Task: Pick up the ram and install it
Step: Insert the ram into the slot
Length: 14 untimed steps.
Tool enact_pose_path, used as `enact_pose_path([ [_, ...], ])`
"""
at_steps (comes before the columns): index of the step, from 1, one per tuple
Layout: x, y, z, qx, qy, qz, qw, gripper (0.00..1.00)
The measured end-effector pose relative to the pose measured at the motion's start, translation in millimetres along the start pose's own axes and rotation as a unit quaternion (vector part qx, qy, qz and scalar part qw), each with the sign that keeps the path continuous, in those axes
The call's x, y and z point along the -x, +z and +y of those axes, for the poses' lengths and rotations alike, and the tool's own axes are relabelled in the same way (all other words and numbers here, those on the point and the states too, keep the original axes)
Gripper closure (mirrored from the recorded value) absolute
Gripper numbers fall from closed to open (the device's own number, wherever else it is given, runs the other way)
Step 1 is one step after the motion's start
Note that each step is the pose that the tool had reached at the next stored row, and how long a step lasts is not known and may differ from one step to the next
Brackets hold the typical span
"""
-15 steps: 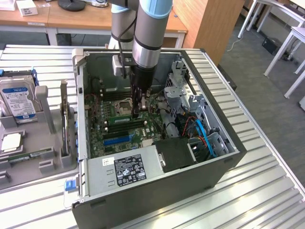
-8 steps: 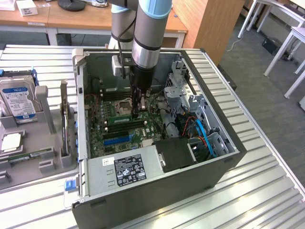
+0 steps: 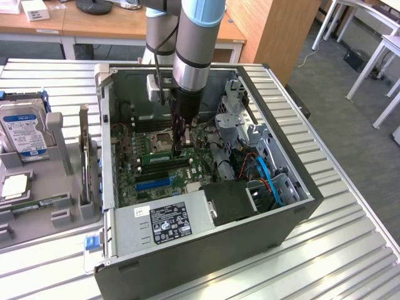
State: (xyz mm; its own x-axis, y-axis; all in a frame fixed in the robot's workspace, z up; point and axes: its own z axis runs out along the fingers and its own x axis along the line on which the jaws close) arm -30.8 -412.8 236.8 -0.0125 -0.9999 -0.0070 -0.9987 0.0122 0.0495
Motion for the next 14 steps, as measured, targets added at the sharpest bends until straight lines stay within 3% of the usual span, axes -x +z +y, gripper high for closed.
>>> enact_pose_path([
  [14, 0.0, 4.1, -0.2, 0.0000, 0.000, 0.0000, 1.0000, 0.88],
])
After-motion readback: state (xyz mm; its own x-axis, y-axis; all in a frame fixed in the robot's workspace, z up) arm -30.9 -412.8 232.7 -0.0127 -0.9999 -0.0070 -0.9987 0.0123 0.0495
